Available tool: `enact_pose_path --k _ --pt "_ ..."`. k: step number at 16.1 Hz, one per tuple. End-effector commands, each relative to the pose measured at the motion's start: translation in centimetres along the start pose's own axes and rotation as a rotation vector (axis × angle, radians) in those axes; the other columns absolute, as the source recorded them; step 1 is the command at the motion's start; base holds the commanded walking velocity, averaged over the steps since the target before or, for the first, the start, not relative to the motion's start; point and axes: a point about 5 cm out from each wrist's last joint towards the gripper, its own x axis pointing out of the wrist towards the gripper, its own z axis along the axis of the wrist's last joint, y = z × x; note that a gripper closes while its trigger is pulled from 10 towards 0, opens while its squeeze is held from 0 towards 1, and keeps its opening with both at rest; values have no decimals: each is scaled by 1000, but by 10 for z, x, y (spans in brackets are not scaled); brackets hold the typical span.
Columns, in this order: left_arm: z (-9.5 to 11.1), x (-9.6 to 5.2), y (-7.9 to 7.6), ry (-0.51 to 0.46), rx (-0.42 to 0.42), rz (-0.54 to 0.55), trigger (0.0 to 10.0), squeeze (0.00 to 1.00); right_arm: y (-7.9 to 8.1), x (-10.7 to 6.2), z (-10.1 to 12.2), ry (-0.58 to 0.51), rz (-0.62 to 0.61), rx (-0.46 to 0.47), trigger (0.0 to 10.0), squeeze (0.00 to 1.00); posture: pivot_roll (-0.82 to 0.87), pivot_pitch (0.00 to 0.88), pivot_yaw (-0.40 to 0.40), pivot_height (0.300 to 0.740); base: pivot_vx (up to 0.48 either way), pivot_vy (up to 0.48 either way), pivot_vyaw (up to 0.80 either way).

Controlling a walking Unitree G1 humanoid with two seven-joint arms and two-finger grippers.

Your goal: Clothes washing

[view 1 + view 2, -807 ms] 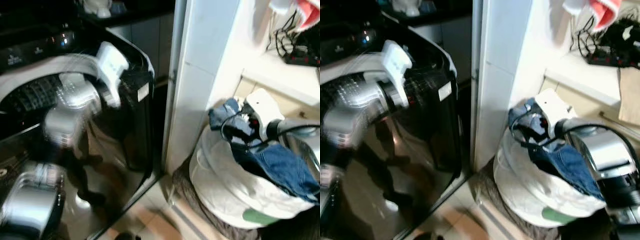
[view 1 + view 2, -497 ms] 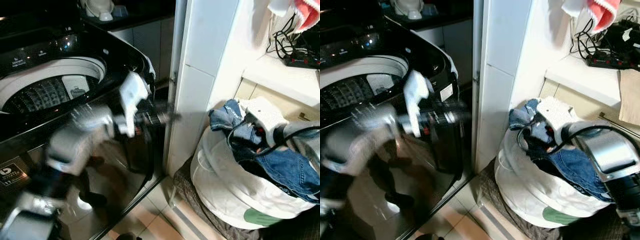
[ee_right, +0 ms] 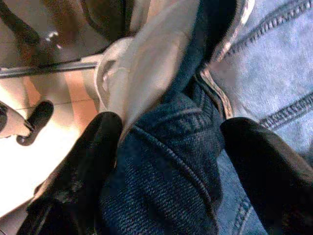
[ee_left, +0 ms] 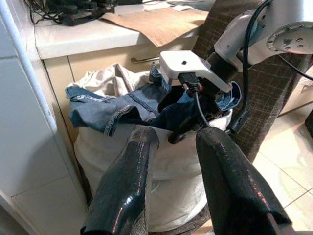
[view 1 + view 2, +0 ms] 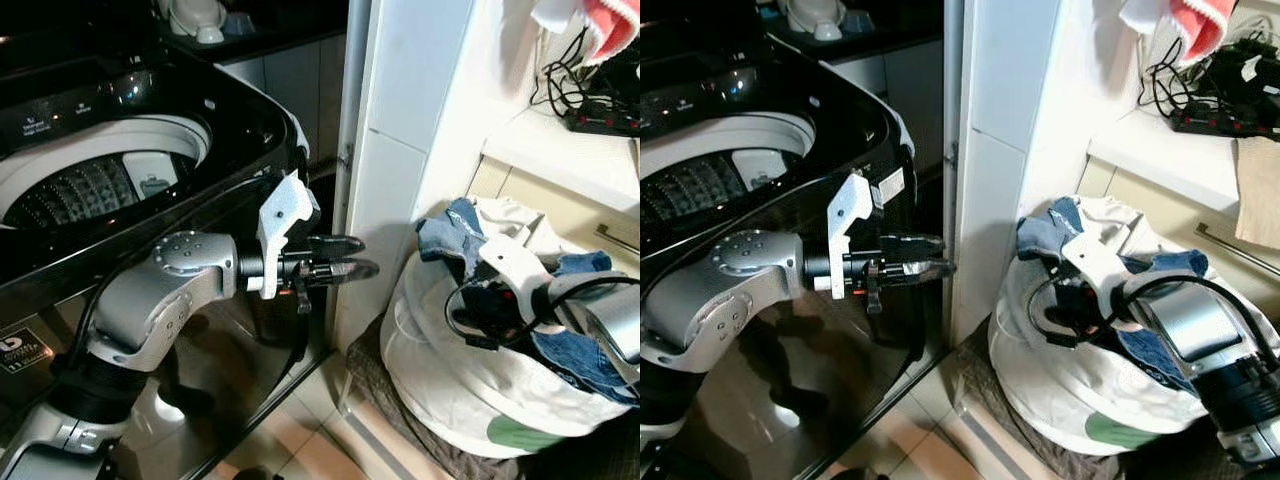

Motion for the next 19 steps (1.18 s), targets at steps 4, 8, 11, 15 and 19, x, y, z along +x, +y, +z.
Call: enact_pose_path --k 4,8,11,15,19 --pt "2 -1 -3 13 -5 -8 10000 0 -10 -6 -5 22 -51 18 0 0 -21 0 19 740 0 0 0" --pt "2 -3 -3 24 -4 -10 10000 0 -12 -13 -5 -4 -32 28 0 0 -21 0 21 740 0 0 0" --pt "2 -7 -3 42 -3 -22 10000 0 -15 -28 -1 -59 0 36 0 0 -19 0 18 740 0 0 0" --pt "0 -7 -5 47 -5 -37 10000 0 -20 -39 -7 -34 -9 14 0 0 -30 0 15 740 0 0 0" --pt "-1 -7 -6 57 -4 -47 10000 0 -21 -40 -14 6 -23 10 0 0 -30 0 17 740 0 0 0"
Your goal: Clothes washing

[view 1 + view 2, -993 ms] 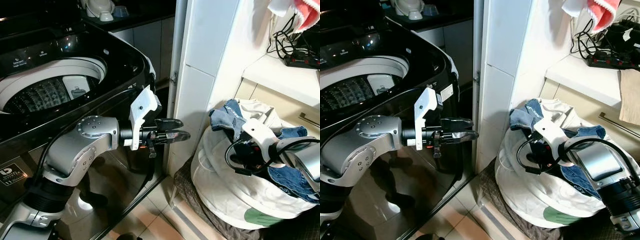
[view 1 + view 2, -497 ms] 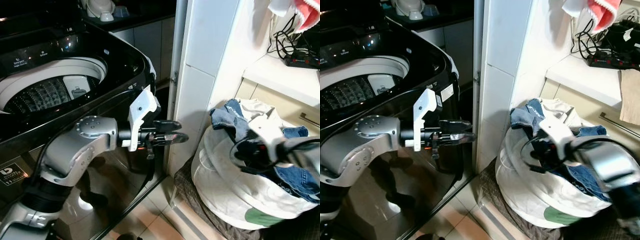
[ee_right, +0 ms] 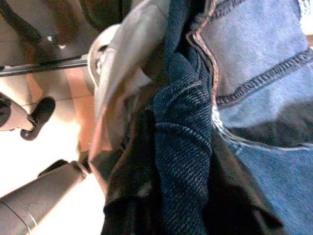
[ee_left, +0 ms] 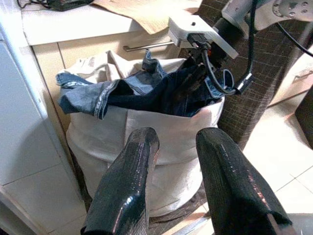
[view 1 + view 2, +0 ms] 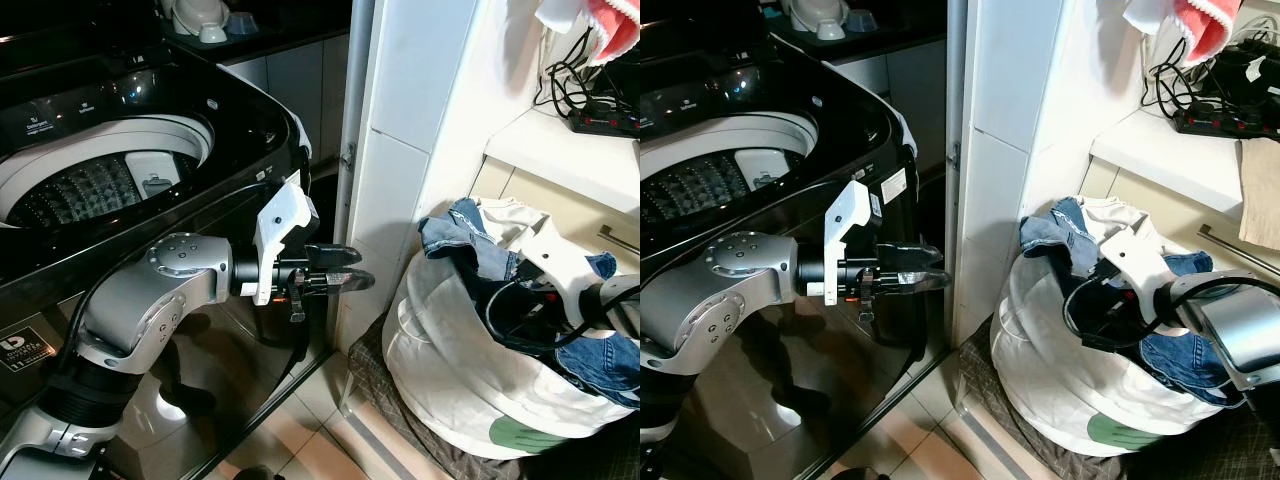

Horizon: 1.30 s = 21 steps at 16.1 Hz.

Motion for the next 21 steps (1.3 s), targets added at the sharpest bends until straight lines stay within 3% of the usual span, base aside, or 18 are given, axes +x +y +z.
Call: enact_pose_path --k 1,5,10,13,14,15,16,17,18,19,21 --pt "2 -1 -2 12 17 -10 10000 0 -4 -4 -1 10 -29 -9 0 0 -29 0 17 740 0 0 0" --pt "3 -2 0 11 28 1 10000 0 -4 -7 3 -23 -11 8 0 0 -28 0 21 740 0 0 0" --pt "11 -3 8 -65 46 91 10000 0 -7 -33 32 -267 60 86 0 0 -32 0 14 740 0 0 0" --pt "30 -4 25 -202 73 254 10000 0 -10 -79 84 -695 166 154 0 0 -40 0 11 740 0 0 0" --pt "36 -4 28 -237 81 291 10000 0 -10 -88 94 -774 190 165 0 0 -40 0 11 740 0 0 0" --pt "48 -4 33 -313 101 358 10000 0 -10 -104 111 -908 222 178 0 0 -45 0 15 740 0 0 0" --pt "70 -5 37 -450 128 410 10000 0 -8 -123 133 -1049 268 198 0 0 -48 0 17 740 0 0 0" --pt "77 -5 37 -499 129 423 10000 0 -7 -129 140 -1092 289 206 0 0 -48 0 17 740 0 0 0" --pt "109 -6 36 -681 135 415 10000 1000 3 -146 166 -1204 405 222 0 0 -50 0 8 740 0 0 0" --pt "121 -6 34 -745 120 388 10000 1000 8 -149 173 -1222 453 223 0 0 -50 0 8 740 0 0 0" --pt "141 -5 32 -856 124 371 10000 1000 17 -141 181 -1181 486 208 0 0 -53 0 -14 740 0 0 0"
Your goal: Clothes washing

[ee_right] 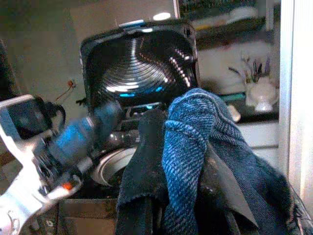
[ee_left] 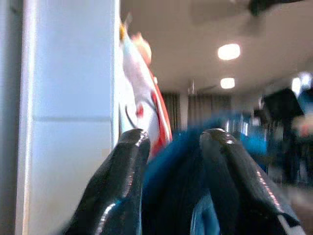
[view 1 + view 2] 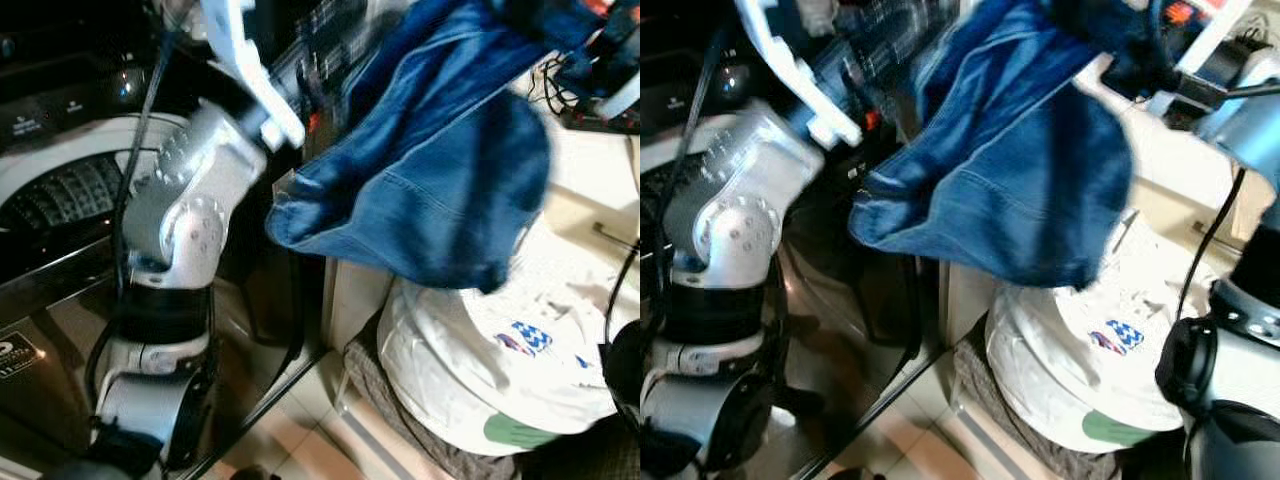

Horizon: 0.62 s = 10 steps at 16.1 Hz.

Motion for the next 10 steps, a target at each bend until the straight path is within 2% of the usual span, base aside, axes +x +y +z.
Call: enact_pose_path --k 1,3,4,5,7,8,9,10 --pt "5 5 2 -39 -23 13 10000 1000 3 5 -2 17 12 10 0 0 -53 0 -14 740 0 0 0" --pt "3 10 -5 -36 -60 -53 10000 1000 5 13 -13 37 16 50 0 0 -49 0 -26 740 0 0 0" --pt "-14 9 -13 80 14 -117 10000 0 9 18 -15 26 33 81 0 0 -44 0 -23 740 0 0 0" --pt "-29 6 -19 161 20 -155 10000 0 11 21 -15 19 45 93 0 0 -44 0 -23 740 0 0 0" --pt "-44 1 -29 219 -67 -204 10000 0 14 22 -16 15 57 98 0 0 -45 0 -19 740 0 0 0" --pt "-62 -5 -38 317 -91 -246 10000 0 16 21 -16 10 62 101 0 0 -48 0 -16 740 0 0 0" --pt "-76 -9 -36 390 -25 -209 10000 0 18 19 -15 6 66 104 0 0 -52 0 -11 740 0 0 0" --pt "-85 -10 -29 440 133 -167 10000 0 19 17 -15 3 67 106 0 0 -51 0 -11 740 0 0 0"
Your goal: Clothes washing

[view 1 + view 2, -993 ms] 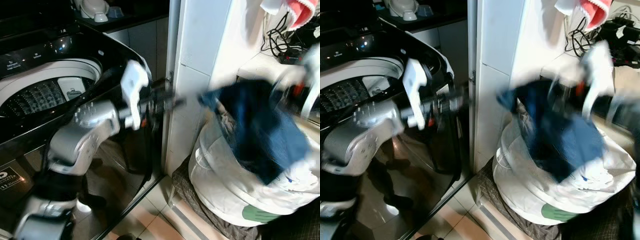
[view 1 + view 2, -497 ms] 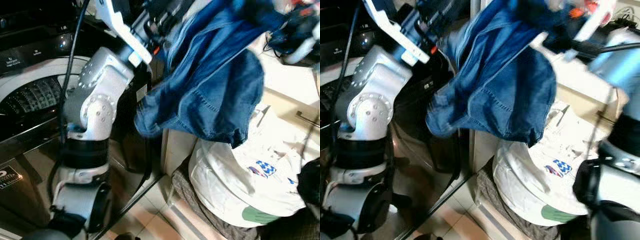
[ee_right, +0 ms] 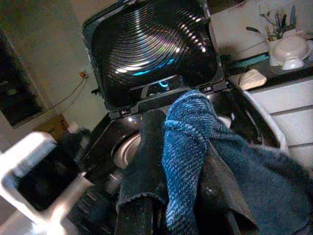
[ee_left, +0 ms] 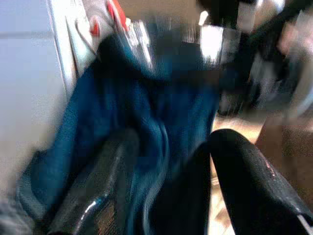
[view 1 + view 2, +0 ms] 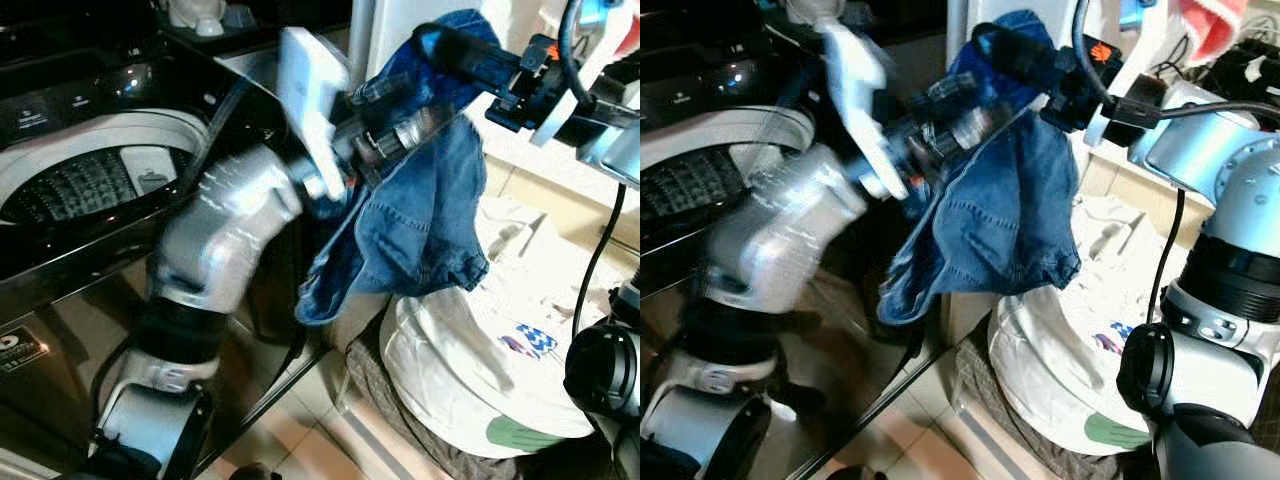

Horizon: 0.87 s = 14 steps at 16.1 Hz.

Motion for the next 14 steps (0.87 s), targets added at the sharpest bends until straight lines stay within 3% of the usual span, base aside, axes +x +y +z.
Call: enact_pose_path --k 1,3,4,14 --pt "-18 2 0 93 16 23 10000 0 17 -4 13 -68 76 -56 0 0 -54 0 -8 740 0 0 0" --pt "-15 1 2 89 25 26 10000 0 17 -6 13 -70 69 -55 0 0 -53 0 -8 740 0 0 0" --pt "-13 0 3 78 6 26 0 0 17 -6 13 -70 67 -55 0 0 -51 0 -8 740 0 0 0" --pt "-12 -6 21 71 66 142 0 0 18 -6 11 -56 50 -57 0 0 -50 0 -13 740 0 0 0"
